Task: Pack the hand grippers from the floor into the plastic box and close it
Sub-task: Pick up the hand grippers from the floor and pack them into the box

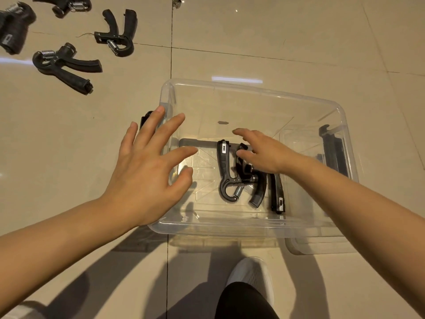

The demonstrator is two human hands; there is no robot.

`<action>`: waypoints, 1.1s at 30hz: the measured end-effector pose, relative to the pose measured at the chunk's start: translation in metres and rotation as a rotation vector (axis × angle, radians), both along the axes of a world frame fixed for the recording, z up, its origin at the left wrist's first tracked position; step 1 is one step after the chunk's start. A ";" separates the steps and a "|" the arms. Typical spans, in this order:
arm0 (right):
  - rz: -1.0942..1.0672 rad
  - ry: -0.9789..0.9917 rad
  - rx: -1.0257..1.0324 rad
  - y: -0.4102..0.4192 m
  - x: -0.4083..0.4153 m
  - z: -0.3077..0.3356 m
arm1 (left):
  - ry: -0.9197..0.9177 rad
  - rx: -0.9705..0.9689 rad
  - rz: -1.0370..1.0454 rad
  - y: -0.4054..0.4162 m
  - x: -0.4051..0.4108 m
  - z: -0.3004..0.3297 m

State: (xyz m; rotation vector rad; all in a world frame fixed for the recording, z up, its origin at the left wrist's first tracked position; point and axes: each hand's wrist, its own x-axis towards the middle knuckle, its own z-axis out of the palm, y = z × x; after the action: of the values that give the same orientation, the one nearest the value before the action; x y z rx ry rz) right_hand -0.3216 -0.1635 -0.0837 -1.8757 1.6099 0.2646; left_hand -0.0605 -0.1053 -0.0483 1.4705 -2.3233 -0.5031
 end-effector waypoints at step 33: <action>0.453 0.211 -0.222 0.185 0.311 0.343 | -0.069 0.179 -0.027 0.145 0.290 0.281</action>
State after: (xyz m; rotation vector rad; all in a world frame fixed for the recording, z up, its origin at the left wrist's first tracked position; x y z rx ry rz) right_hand -0.0105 0.0216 0.2593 -2.4475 1.3687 0.5076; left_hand 0.2298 0.0399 0.2332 1.5608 -2.4073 -0.6949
